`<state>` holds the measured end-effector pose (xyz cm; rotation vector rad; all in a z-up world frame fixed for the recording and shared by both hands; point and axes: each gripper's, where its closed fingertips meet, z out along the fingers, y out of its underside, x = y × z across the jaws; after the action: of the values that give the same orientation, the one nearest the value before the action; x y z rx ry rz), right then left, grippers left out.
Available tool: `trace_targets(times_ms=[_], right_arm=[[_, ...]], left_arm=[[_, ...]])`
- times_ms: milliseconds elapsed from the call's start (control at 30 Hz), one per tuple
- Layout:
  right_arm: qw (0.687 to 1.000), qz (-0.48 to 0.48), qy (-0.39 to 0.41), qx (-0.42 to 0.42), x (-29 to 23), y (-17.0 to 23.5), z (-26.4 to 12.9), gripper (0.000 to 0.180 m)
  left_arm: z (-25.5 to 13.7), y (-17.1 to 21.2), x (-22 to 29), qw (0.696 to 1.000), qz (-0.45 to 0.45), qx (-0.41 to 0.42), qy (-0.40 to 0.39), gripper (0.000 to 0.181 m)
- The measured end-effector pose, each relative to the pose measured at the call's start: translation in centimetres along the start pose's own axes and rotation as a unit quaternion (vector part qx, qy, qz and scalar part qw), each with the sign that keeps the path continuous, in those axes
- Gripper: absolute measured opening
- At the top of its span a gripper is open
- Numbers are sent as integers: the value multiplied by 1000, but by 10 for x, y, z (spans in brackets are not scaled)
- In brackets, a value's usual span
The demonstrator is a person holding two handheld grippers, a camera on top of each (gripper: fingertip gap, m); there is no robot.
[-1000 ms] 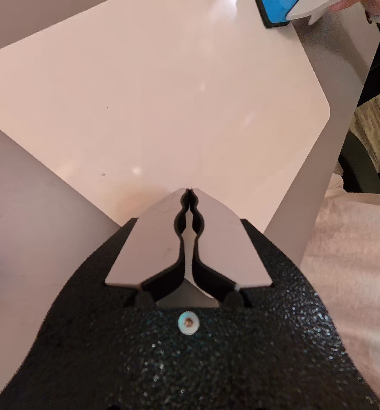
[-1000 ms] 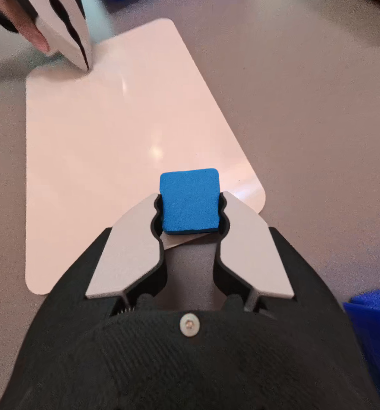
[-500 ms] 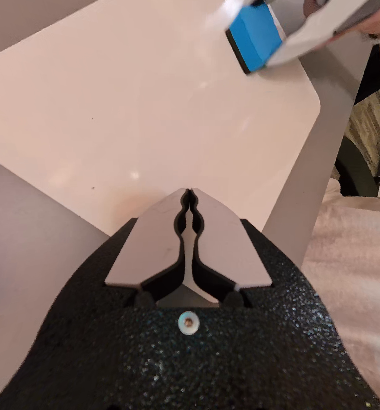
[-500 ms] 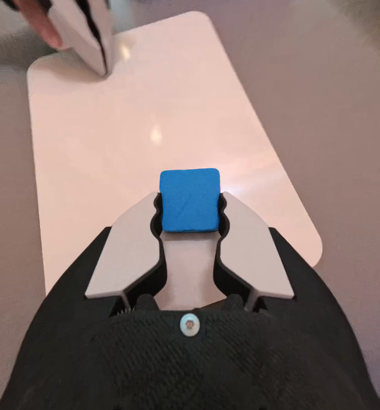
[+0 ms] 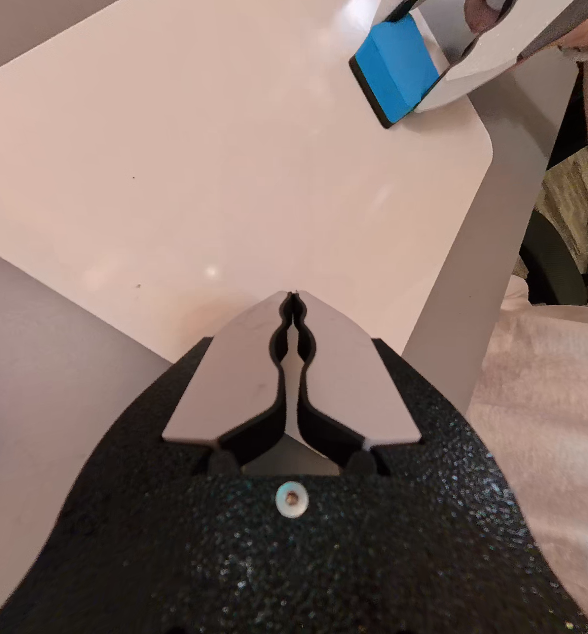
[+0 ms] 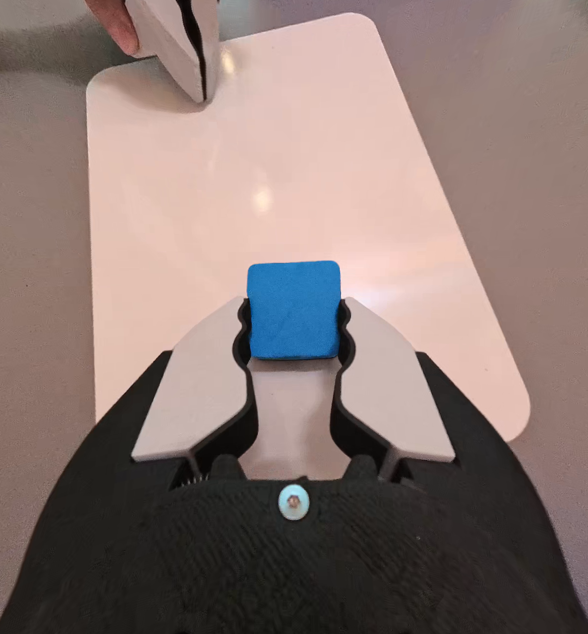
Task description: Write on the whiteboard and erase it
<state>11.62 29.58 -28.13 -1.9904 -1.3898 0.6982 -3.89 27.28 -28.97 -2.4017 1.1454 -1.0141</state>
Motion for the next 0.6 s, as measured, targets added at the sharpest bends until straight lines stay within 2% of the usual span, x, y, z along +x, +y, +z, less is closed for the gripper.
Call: trace_targets(times_ms=[33, 133, 200, 233, 367, 500, 600], right_arm=[[1000, 18, 22, -1, 13, 2, -4, 49], [980, 128, 155, -2, 73, 16, -25, 49], [953, 156, 258, -11, 99, 22, -46, 49], [944, 177, 277, -2, 104, 21, -52, 49], [915, 247, 318, 25, 118, 29, -57, 49], [908, 277, 309, 62, 118, 32, -46, 50], [911, 268, 308, 54, 117, 32, -47, 50]], left_arm=[[0, 0, 0, 1000, 0, 0, 1, 0], [0, 0, 0, 1000, 1, -2, 3, 0], [0, 0, 0, 1000, 1, -1, 2, 0], [0, -1, 0, 1000, 2, -1, 1, 0], [0, 0, 0, 1000, 3, -2, 4, 0], [0, -1, 0, 1000, 7, 0, 0, 0], [0, -1, 1, 1000, 21, -1, -5, 0]])
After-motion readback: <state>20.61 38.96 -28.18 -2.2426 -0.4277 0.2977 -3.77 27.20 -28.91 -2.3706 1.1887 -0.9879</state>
